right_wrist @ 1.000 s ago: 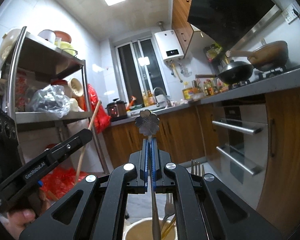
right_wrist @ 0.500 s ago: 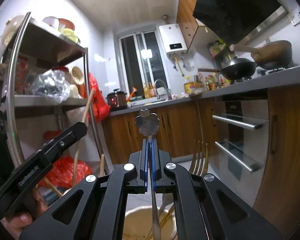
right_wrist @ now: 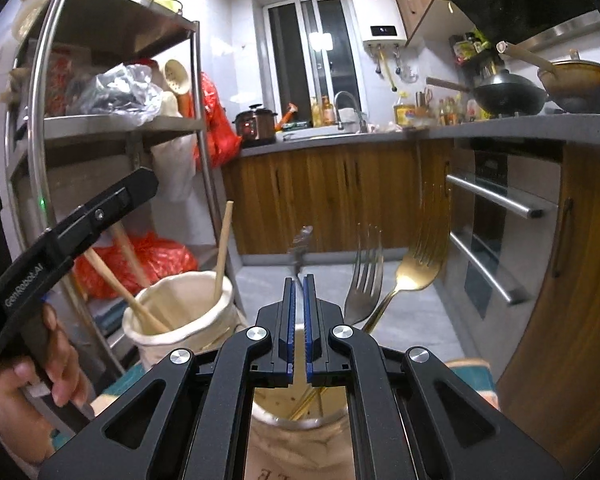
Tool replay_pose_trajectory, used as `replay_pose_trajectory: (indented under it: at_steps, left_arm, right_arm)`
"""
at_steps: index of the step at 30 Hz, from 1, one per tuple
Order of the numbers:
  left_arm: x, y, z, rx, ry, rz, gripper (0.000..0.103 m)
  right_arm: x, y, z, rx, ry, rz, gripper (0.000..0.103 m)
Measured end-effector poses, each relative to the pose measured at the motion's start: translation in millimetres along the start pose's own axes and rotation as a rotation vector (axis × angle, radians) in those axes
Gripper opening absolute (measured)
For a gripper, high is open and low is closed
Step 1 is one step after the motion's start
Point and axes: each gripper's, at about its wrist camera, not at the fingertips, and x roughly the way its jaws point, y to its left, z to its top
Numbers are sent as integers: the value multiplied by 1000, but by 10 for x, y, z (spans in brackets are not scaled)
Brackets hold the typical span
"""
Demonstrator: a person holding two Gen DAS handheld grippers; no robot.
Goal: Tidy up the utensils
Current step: 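Lower the chopstick into the tall cup with left tool while right lowers spoon into small cup, then open both tools and withdraw them from the holder, then grasp another chopstick with the left tool while the right tool grasps a yellow plastic utensil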
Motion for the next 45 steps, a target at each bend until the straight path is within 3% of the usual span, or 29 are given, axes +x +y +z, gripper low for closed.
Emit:
replay_pose_trajectory:
  at_steps: [4, 6, 8, 10, 12, 14, 17, 27, 40, 45]
  left_arm:
    - [-88, -1, 52, 9, 15, 12, 30]
    - [-163, 9, 91, 4, 15, 25, 39]
    - [-268, 19, 128, -1, 14, 38, 52]
    - [-387, 21, 148, -2, 18, 54, 56]
    - [-471, 15, 152, -6, 27, 66, 64]
    - [-593, 13, 128, -22, 40, 76, 80]
    - [-765, -7, 67, -46, 55, 83, 95]
    - [-1075, -93, -312, -123, 158, 81, 97]
    - [-800, -392, -901, -127, 436, 67, 97]
    - [-671, -581, -1088, -133, 561, 10, 97]
  right_arm:
    - [-161, 50, 18, -7, -9, 1, 16]
    - [-302, 63, 20, 3, -21, -4, 29]
    - [-436, 71, 10, 11, -32, -7, 35]
    - [-575, 80, -27, 12, -37, -22, 50]
    - [-743, 82, -93, 21, -50, -32, 74]
    - [-865, 85, -151, 27, -51, -48, 84]
    - [-1021, 74, -243, 31, -52, -81, 95]
    - [-1247, -129, -588, 70, 12, -189, 98]
    - [-1148, -338, -980, 107, 211, -233, 98]
    - [-1074, -359, -1130, 67, 302, -216, 96]
